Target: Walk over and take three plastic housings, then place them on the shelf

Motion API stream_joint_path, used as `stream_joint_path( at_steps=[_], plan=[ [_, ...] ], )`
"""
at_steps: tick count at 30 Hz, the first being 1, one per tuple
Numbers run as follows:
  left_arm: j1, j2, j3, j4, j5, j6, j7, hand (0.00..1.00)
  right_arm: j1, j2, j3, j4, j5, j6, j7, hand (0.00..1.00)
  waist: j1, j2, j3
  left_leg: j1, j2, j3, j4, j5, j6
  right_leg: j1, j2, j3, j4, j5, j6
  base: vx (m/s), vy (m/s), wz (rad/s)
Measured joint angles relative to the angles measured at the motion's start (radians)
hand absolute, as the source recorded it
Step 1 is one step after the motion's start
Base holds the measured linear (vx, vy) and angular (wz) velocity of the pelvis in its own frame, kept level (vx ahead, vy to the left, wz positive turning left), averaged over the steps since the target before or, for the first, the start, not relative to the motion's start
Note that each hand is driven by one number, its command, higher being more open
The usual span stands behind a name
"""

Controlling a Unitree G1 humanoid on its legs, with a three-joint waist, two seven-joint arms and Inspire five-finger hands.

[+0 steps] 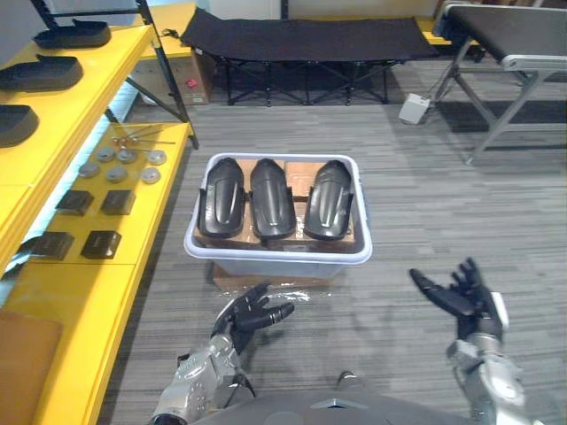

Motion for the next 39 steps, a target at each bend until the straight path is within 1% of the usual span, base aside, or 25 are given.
stream_joint_path(
  at_steps=[2, 3, 5, 6, 7, 8, 9, 10, 11, 12, 13, 14, 15, 16, 17, 18, 20, 21, 26, 28, 29, 31, 34, 36, 39],
  plan=[
    [0.013, 0.007, -0.001, 0.016, 0.0, 0.008, -0.003, 1.0, -0.034, -0.036, -0.008, 0.029, 0.012, 0.008, -0.008, 1.0, 0.0, -0.016, -0.008, 0.002, 0.002, 0.005, -0.002, 0.006, 0.001, -0.004, 0.0, -0.001, 0.0, 0.009, 0.0, -0.05, 0.025, -0.12],
    [0.028, 0.008, -0.002, 0.016, 0.001, 0.017, -0.003, 1.0, -0.082, -0.058, -0.004, 0.075, 0.014, 0.01, -0.017, 1.0, 0.001, -0.022, -0.01, -0.005, 0.004, 0.007, 0.006, 0.0, 0.002, -0.007, 0.0, -0.002, 0.0, 0.015, -0.002, -0.1, -0.003, -0.02],
    [0.033, 0.005, -0.002, 0.015, 0.001, 0.018, -0.003, 1.0, -0.178, -0.081, -0.003, 0.178, 0.036, 0.022, -0.042, 1.0, 0.007, -0.026, -0.007, -0.056, 0.015, -0.008, 0.068, -0.033, 0.006, -0.019, 0.0, -0.012, 0.0, 0.02, -0.003, -0.15, -0.018, 0.13],
    [0.029, 0.006, 0.001, 0.015, 0.005, 0.018, -0.003, 1.0, -0.248, -0.098, 0.005, 0.259, 0.046, 0.026, -0.067, 1.0, 0.021, -0.028, -0.002, -0.112, 0.03, -0.02, 0.135, -0.053, 0.011, -0.041, 0.0, -0.032, -0.002, 0.02, -0.005, -0.21, -0.023, 0.26],
    [0.012, 0.006, 0.003, 0.015, 0.023, 0.015, -0.001, 1.0, -0.322, -0.124, 0.015, 0.335, 0.073, 0.027, -0.093, 1.0, 0.038, -0.022, 0.019, -0.179, 0.054, -0.039, 0.206, -0.068, 0.014, -0.065, 0.007, -0.052, -0.007, 0.027, -0.016, -0.18, -0.019, 0.31],
    [-0.006, 0.007, 0.003, 0.015, 0.027, 0.014, -0.001, 1.0, -0.359, -0.14, 0.019, 0.369, 0.097, 0.028, -0.099, 1.0, 0.042, -0.014, 0.033, -0.21, 0.065, -0.051, 0.235, -0.071, 0.016, -0.078, 0.015, -0.063, -0.009, 0.032, -0.021, -0.17, -0.015, 0.37],
    [-0.026, 0.009, 0.004, 0.015, 0.052, 0.009, 0.0, 1.0, -0.434, -0.17, 0.021, 0.427, 0.155, 0.028, -0.112, 1.0, 0.061, -0.006, 0.069, -0.269, 0.082, -0.075, 0.277, -0.069, 0.018, -0.109, 0.021, -0.08, -0.009, 0.043, -0.028, -0.16, 0.007, 0.31],
    [-0.04, 0.01, 0.006, 0.015, 0.068, 0.003, 0.002, 1.0, -0.474, -0.183, 0.024, 0.452, 0.178, 0.028, -0.121, 1.0, 0.069, 0.001, 0.087, -0.294, 0.088, -0.08, 0.289, -0.065, 0.021, -0.123, 0.026, -0.087, -0.01, 0.048, -0.032, -0.25, -0.005, 0.3],
    [-0.056, 0.018, 0.007, 0.016, 0.081, -0.006, 0.008, 1.0, -0.557, -0.206, 0.028, 0.501, 0.204, 0.028, -0.135, 1.0, 0.083, 0.004, 0.123, -0.335, 0.092, -0.098, 0.297, -0.054, 0.03, -0.152, 0.034, -0.097, -0.013, 0.055, -0.038, -0.22, 0.008, 0.27],
    [-0.063, 0.026, 0.008, 0.017, 0.092, -0.007, 0.012, 1.0, -0.628, -0.234, 0.038, 0.547, 0.211, 0.028, -0.145, 1.0, 0.092, 0.009, 0.154, -0.363, 0.09, -0.11, 0.295, -0.039, 0.037, -0.171, 0.034, -0.108, -0.012, 0.069, -0.032, -0.15, -0.004, 0.3],
    [-0.07, 0.028, 0.008, 0.014, 0.086, -0.011, 0.01, 1.0, -0.659, -0.252, 0.043, 0.569, 0.217, 0.028, -0.148, 1.0, 0.094, 0.009, 0.174, -0.376, 0.089, -0.122, 0.298, -0.031, 0.038, -0.174, 0.034, -0.119, -0.013, 0.075, -0.032, -0.11, 0.014, 0.3],
    [-0.098, 0.03, 0.009, 0.015, 0.083, -0.019, 0.008, 1.0, -0.719, -0.289, 0.049, 0.611, 0.232, 0.027, -0.15, 1.0, 0.11, 0.01, 0.209, -0.397, 0.09, -0.132, 0.312, -0.027, 0.044, -0.186, 0.035, -0.126, -0.01, 0.085, -0.04, -0.09, 0.021, 0.21],
    [-0.118, 0.031, 0.009, 0.017, 0.082, -0.03, 0.008, 1.0, -0.779, -0.318, 0.057, 0.649, 0.24, 0.026, -0.15, 1.0, 0.119, 0.013, 0.236, -0.418, 0.092, -0.137, 0.33, -0.027, 0.053, -0.196, 0.035, -0.129, -0.009, 0.093, -0.038, -0.09, 0.024, 0.15],
    [-0.127, 0.032, 0.008, 0.017, 0.078, -0.033, 0.004, 1.0, -0.807, -0.334, 0.066, 0.667, 0.24, 0.025, -0.15, 1.0, 0.12, 0.016, 0.247, -0.428, 0.09, -0.14, 0.337, -0.029, 0.057, -0.2, 0.034, -0.131, -0.007, 0.096, -0.036, -0.07, 0.042, 0.11],
    [-0.136, 0.03, 0.006, 0.021, 0.056, -0.044, -0.004, 1.0, -0.86, -0.371, 0.091, 0.706, 0.24, 0.022, -0.148, 1.0, 0.121, 0.026, 0.264, -0.451, 0.091, -0.149, 0.363, -0.036, 0.066, -0.207, 0.031, -0.136, -0.005, 0.1, -0.032, -0.04, 0.062, 0.15],
    [-0.146, 0.028, 0.004, 0.033, 0.042, -0.057, -0.014, 1.0, -0.901, -0.407, 0.116, 0.748, 0.24, 0.021, -0.146, 1.0, 0.126, 0.036, 0.271, -0.472, 0.09, -0.153, 0.381, -0.045, 0.071, -0.217, 0.028, -0.14, -0.002, 0.102, -0.031, -0.03, 0.07, 0.1],
    [-0.168, 0.023, -0.001, 0.053, 0.015, -0.071, -0.021, 1.0, -0.952, -0.445, 0.149, 0.807, 0.24, 0.02, -0.144, 1.0, 0.141, 0.049, 0.279, -0.494, 0.088, -0.155, 0.397, -0.053, 0.078, -0.238, 0.021, -0.14, 0.012, 0.102, -0.031, -0.01, 0.069, 0.05],
    [-0.179, 0.018, -0.001, 0.071, 0.012, -0.074, -0.025, 1.0, -0.977, -0.456, 0.165, 0.834, 0.239, 0.02, -0.142, 1.0, 0.142, 0.054, 0.282, -0.505, 0.085, -0.159, 0.4, -0.055, 0.08, -0.243, 0.018, -0.145, 0.012, 0.102, -0.03, 0.0, 0.062, 0.09],
    [-0.211, 0.005, 0.001, 0.103, -0.027, -0.079, -0.063, 1.0, -1.07, -0.469, 0.223, 0.912, 0.238, 0.024, -0.125, 1.0, 0.149, 0.083, 0.304, -0.524, 0.077, -0.169, 0.403, -0.053, 0.083, -0.265, 0.008, -0.151, 0.031, 0.098, -0.032, 0.0, 0.017, 0.05],
    [-0.22, -0.009, 0.0, 0.106, -0.036, -0.089, -0.075, 1.0, -1.116, -0.509, 0.26, 0.93, 0.234, 0.044, -0.123, 1.0, 0.155, 0.107, 0.328, -0.528, 0.074, -0.169, 0.406, -0.053, 0.085, -0.279, 0.001, -0.15, 0.053, 0.091, -0.033, 0.0, 0.0, 0.0],
    [-0.224, -0.013, 0.0, 0.11, -0.045, -0.092, -0.08, 1.0, -1.13, -0.521, 0.267, 0.941, 0.23, 0.048, -0.124, 1.0, 0.157, 0.112, 0.331, -0.532, 0.074, -0.169, 0.408, -0.053, 0.085, -0.286, -0.001, -0.15, 0.06, 0.089, -0.032, 0.0, 0.0, 0.0],
    [-0.244, -0.022, 0.0, 0.127, -0.075, -0.095, -0.089, 1.0, -1.175, -0.561, 0.287, 0.966, 0.193, 0.07, -0.125, 1.0, 0.169, 0.133, 0.342, -0.551, 0.074, -0.171, 0.412, -0.05, 0.09, -0.312, -0.007, -0.149, 0.084, 0.08, -0.035, -0.02, 0.008, 0.0],
    [-0.25, -0.027, -0.001, 0.137, -0.104, -0.097, -0.093, 1.0, -1.222, -0.578, 0.333, 1.008, 0.185, 0.081, -0.126, 1.0, 0.171, 0.143, 0.348, -0.557, 0.07, -0.172, 0.414, -0.049, 0.091, -0.33, -0.019, -0.154, 0.119, 0.062, -0.034, -0.01, 0.003, 0.05],
    [-0.255, -0.031, -0.004, 0.141, -0.107, -0.099, -0.094, 1.0, -1.259, -0.587, 0.371, 1.03, 0.15, 0.092, -0.131, 1.0, 0.175, 0.154, 0.353, -0.561, 0.068, -0.175, 0.415, -0.048, 0.092, -0.347, -0.031, -0.162, 0.157, 0.041, -0.036, 0.0, -0.015, 0.06],
    [-0.261, -0.031, -0.013, 0.141, -0.109, -0.103, -0.104, 1.0, -1.286, -0.596, 0.411, 1.031, 0.148, 0.096, -0.138, 1.0, 0.18, 0.168, 0.358, -0.573, 0.066, -0.186, 0.416, -0.046, 0.091, -0.37, -0.04, -0.17, 0.201, 0.016, -0.041, 0.0, -0.036, 0.09]
  ],
)
